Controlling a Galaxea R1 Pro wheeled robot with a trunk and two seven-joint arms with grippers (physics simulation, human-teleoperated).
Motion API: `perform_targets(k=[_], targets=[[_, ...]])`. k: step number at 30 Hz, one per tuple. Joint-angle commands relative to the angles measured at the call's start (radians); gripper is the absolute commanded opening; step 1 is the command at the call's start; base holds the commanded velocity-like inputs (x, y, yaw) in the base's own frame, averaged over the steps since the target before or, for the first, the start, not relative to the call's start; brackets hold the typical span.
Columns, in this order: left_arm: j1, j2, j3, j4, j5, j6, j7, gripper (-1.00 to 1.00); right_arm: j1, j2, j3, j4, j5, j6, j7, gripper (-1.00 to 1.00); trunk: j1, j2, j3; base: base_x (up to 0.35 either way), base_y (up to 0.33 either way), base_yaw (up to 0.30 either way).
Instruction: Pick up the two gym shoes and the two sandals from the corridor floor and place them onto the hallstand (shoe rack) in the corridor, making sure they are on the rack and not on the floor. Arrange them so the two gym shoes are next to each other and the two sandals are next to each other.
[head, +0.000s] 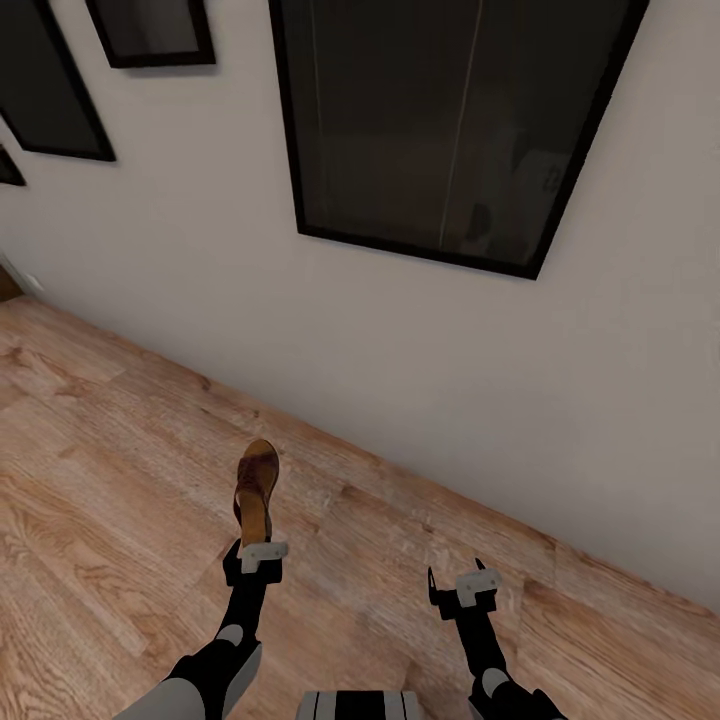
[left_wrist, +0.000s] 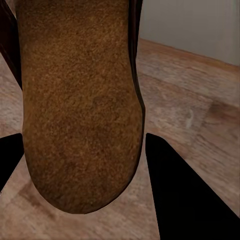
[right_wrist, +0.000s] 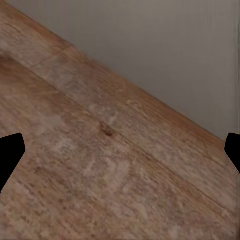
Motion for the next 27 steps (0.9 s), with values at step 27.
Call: perform_targets(k=[27], targets=[[0.000, 0.000, 0.001, 0.001, -0.004, 0.001, 0.001, -1.00, 0.000, 0.000, 0.000, 0.003, 0.000, 0.000, 0.000, 1.00, -0.031, 0.051, 0.057, 0.000, 0.000, 0.000]])
